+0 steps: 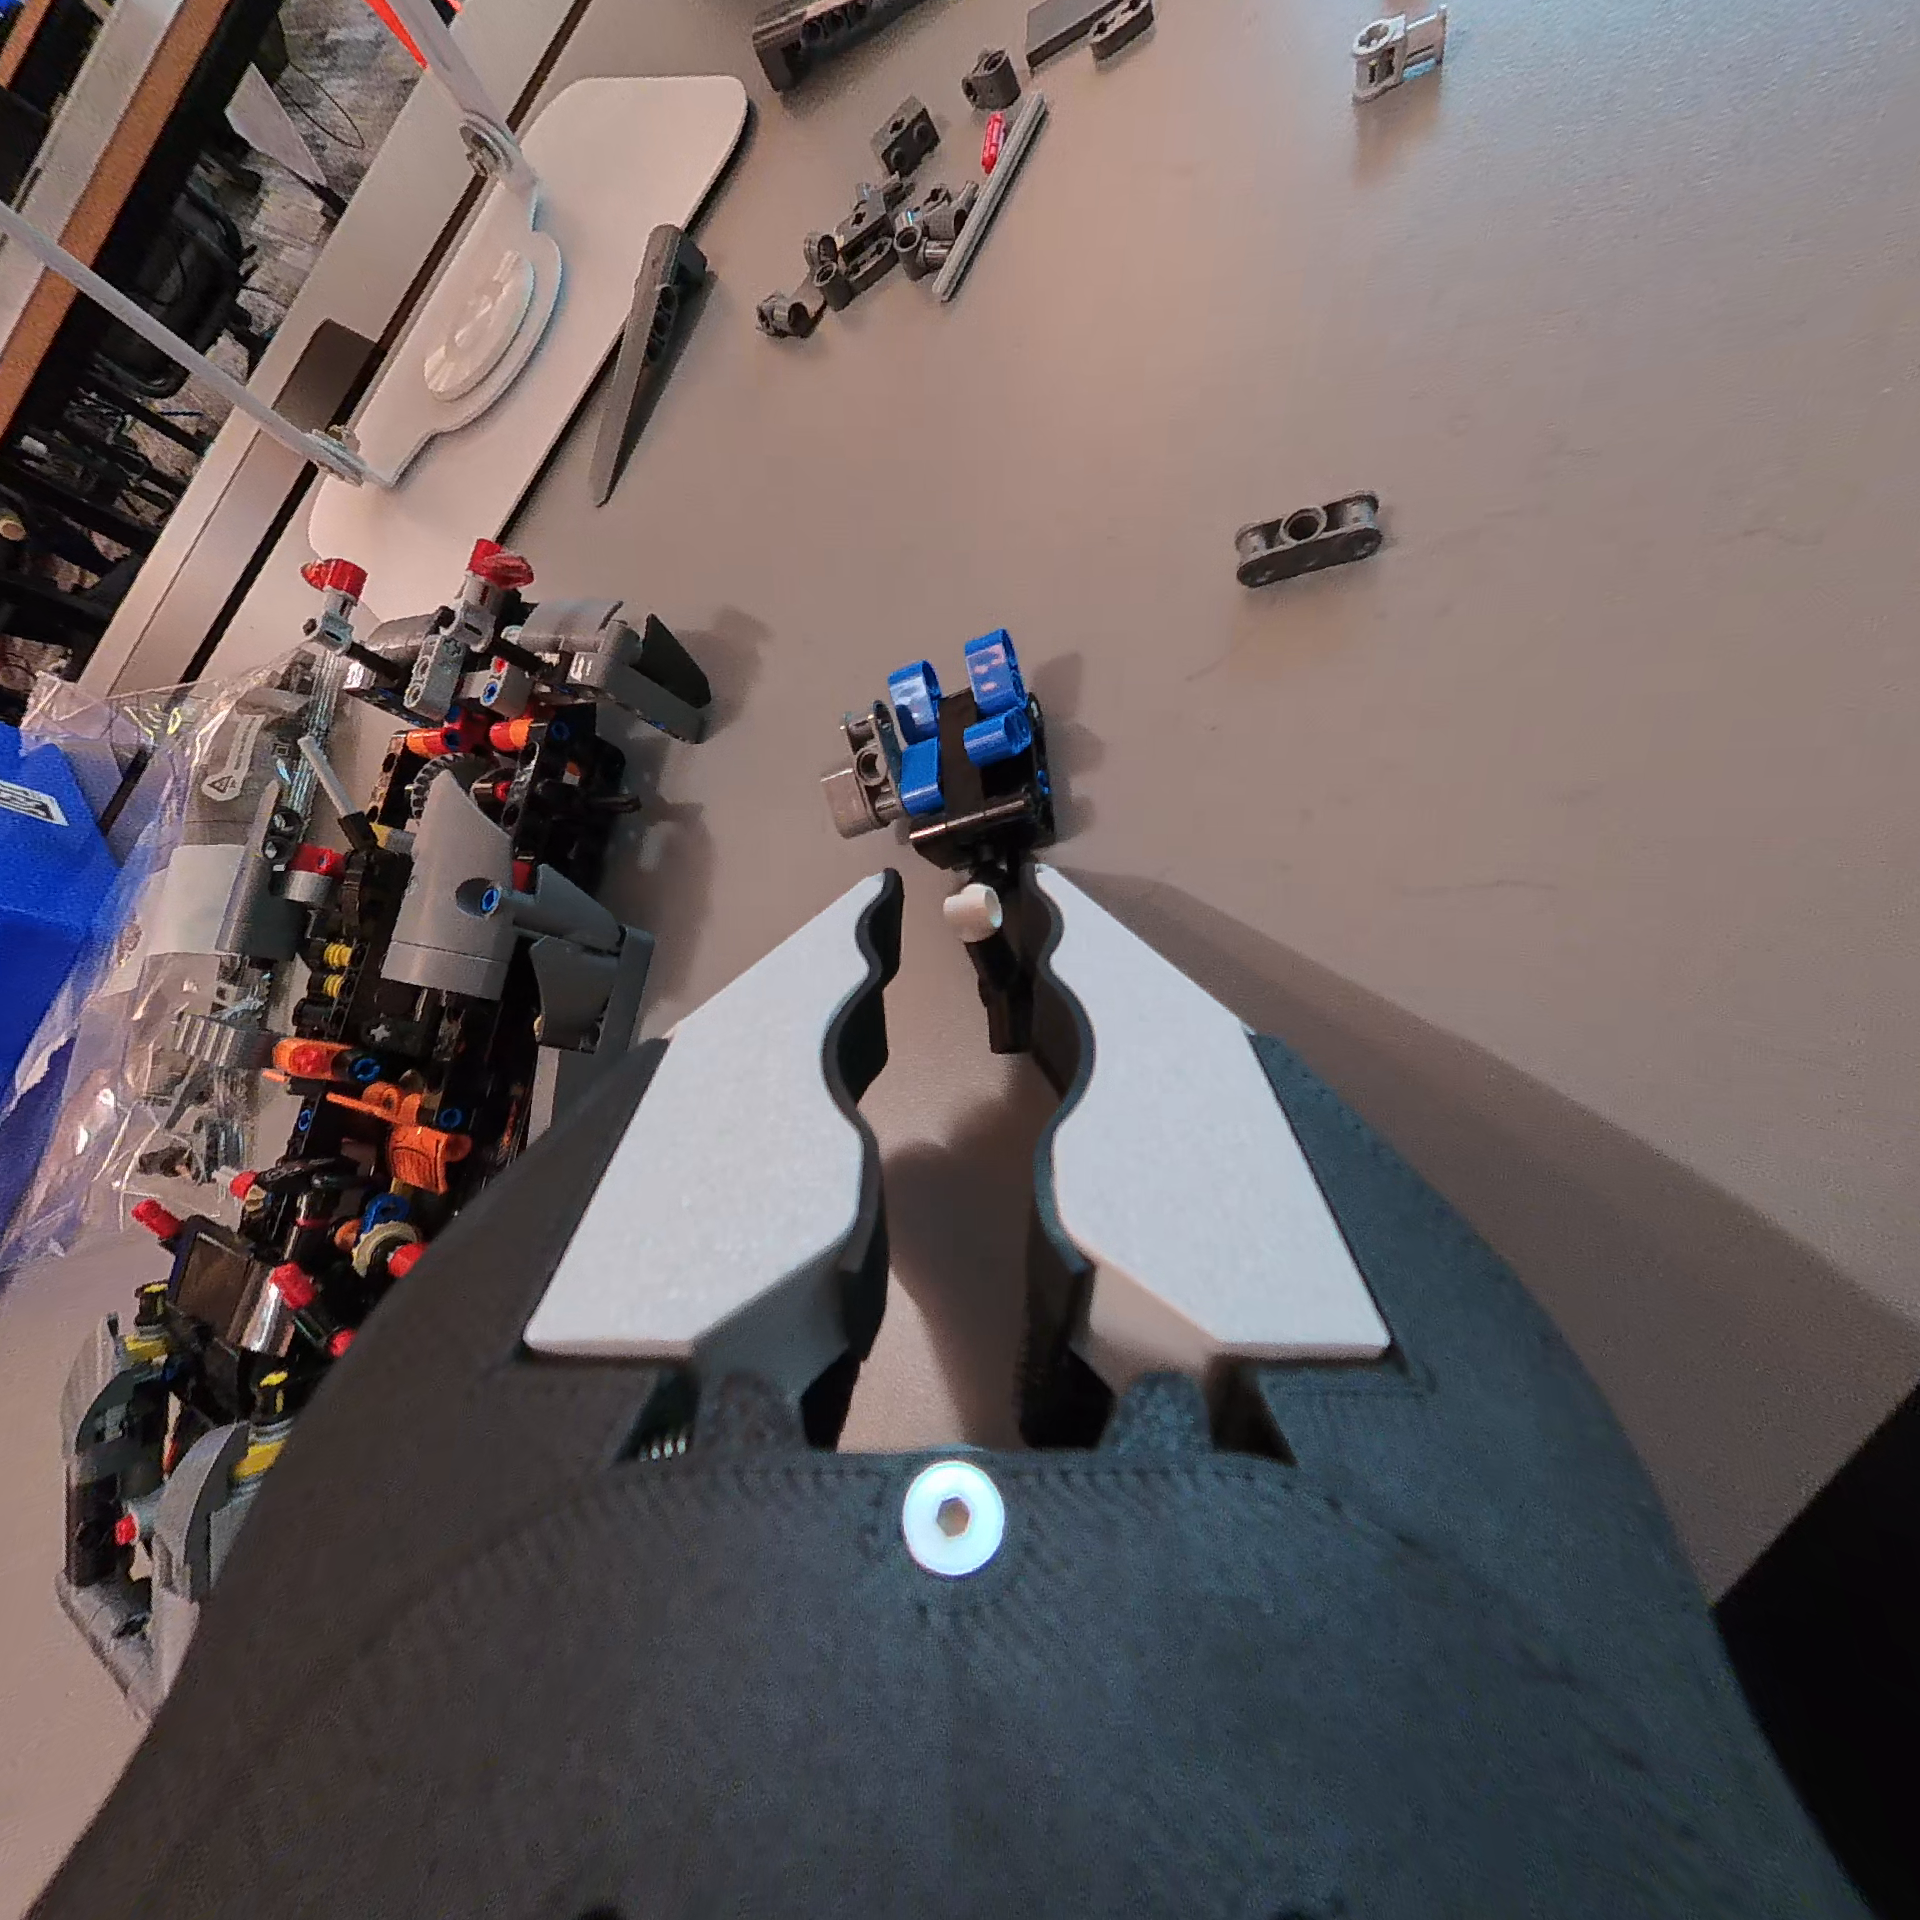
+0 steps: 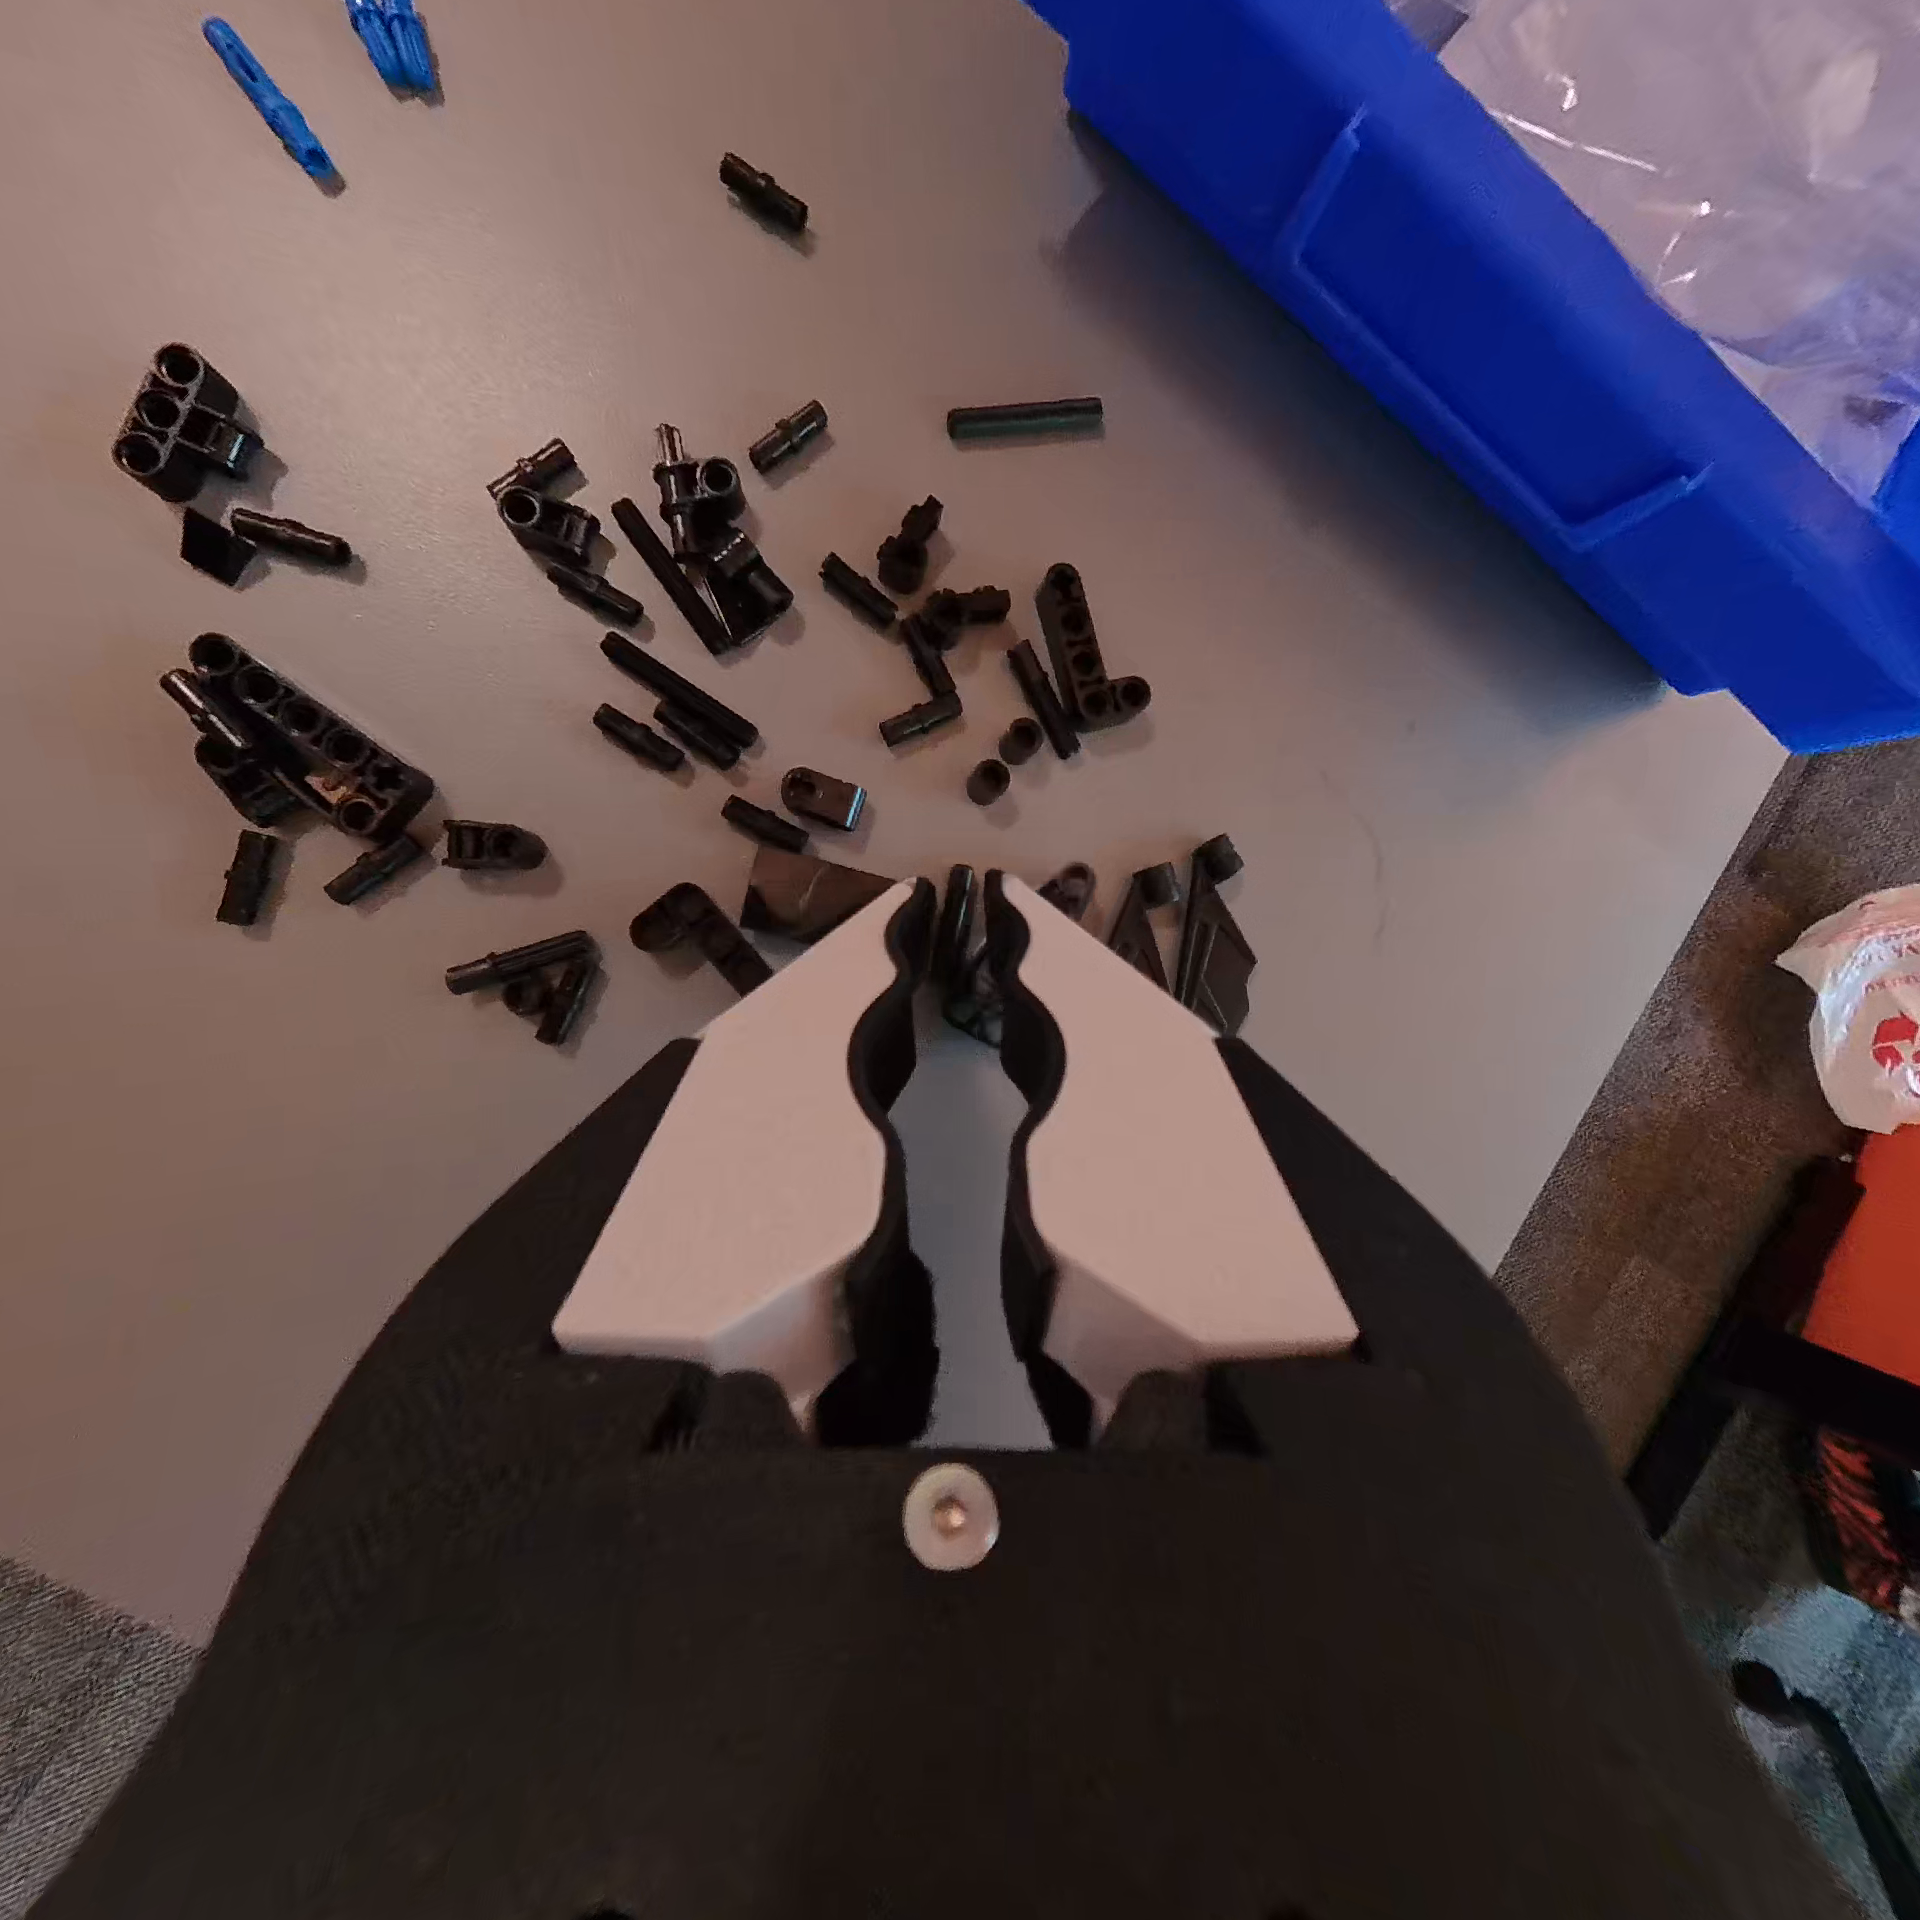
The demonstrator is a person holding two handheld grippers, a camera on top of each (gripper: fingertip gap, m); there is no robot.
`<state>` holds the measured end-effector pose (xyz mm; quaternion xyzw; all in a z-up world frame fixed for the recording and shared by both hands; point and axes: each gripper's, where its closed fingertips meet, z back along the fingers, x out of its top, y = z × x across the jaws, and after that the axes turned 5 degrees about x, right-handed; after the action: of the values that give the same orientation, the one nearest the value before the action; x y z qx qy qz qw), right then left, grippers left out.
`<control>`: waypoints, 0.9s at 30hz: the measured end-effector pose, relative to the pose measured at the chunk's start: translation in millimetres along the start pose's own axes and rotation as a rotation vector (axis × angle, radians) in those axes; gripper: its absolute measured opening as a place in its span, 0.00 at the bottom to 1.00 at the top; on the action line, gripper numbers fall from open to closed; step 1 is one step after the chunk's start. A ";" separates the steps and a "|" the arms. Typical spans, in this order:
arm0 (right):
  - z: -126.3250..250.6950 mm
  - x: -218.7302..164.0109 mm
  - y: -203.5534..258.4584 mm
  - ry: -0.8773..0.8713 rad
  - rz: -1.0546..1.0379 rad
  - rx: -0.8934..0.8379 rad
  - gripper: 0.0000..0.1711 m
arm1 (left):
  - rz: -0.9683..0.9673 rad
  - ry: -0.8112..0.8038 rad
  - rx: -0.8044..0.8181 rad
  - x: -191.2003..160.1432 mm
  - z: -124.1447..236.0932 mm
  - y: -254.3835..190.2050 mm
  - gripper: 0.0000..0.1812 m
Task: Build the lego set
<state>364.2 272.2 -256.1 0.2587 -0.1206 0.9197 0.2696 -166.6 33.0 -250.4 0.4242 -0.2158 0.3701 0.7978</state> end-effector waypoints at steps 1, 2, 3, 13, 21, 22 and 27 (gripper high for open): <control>-0.3 0.7 0.2 -0.002 0.008 0.000 0.04 | -0.001 0.000 0.001 0.0 -0.1 0.1 0.11; -0.6 0.7 0.2 0.000 0.010 0.001 0.04 | -0.001 0.001 0.002 -0.1 -0.2 0.1 0.11; -0.7 0.6 0.0 0.004 0.012 0.000 0.04 | -0.002 0.001 0.002 -0.1 -0.2 0.0 0.11; -3.1 -3.7 -2.7 0.024 -0.031 0.013 0.02 | -0.003 0.003 0.005 -0.3 -0.8 0.2 0.10; -4.2 -3.0 -7.2 0.023 -0.077 0.011 0.00 | -0.009 0.003 0.017 -0.2 -0.9 0.9 0.10; -4.1 -2.8 -8.3 0.020 -0.074 0.001 0.00 | -0.010 0.003 0.020 -0.1 -0.8 1.0 0.10; 7.4 18.6 2.0 -0.056 -0.047 -0.016 0.00 | -0.007 0.003 0.027 -0.4 -0.3 2.0 0.11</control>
<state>352.7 275.9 -240.0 0.2851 -0.1293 0.9045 0.2897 -168.4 33.8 -249.7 0.4352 -0.2081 0.3708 0.7936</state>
